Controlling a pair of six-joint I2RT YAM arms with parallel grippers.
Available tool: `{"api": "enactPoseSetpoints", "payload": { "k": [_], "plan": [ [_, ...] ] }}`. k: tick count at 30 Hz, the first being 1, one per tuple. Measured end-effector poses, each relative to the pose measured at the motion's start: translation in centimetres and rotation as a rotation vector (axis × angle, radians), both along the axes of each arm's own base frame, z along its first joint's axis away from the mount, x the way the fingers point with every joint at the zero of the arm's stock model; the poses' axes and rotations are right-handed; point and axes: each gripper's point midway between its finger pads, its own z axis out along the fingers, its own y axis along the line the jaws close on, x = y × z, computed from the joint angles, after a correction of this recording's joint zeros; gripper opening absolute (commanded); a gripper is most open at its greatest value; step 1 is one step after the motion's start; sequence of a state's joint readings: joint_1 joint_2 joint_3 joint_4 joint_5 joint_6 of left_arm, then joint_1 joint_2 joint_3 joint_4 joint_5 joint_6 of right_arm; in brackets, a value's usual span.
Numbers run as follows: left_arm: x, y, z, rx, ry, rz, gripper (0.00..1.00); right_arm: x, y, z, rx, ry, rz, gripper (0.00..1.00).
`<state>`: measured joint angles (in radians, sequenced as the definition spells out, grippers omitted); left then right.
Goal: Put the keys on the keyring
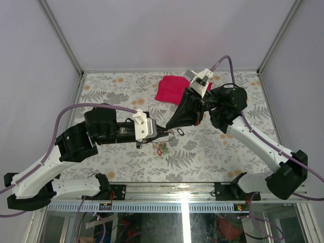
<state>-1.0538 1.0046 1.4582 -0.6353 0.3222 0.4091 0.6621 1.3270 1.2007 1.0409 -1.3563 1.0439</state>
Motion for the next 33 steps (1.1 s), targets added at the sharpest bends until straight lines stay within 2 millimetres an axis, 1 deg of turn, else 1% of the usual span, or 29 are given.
{"api": "enactPoseSetpoints", "payload": {
  "k": [28, 30, 33],
  "plan": [
    [-0.4, 0.4, 0.0, 0.003, 0.001, -0.007, 0.00, -0.5, -0.4, 0.5, -0.015, -0.006, 0.018, 0.00],
    [0.4, 0.7, -0.2, 0.013, -0.010, 0.035, 0.00, -1.3, -0.9, 0.3, -0.039, -0.013, 0.047, 0.00],
    [1.7, 1.2, 0.0, 0.015, -0.028, 0.101, 0.00, -3.2, -1.6, 0.4, -0.056, -0.044, 0.105, 0.00]
  ]
}}
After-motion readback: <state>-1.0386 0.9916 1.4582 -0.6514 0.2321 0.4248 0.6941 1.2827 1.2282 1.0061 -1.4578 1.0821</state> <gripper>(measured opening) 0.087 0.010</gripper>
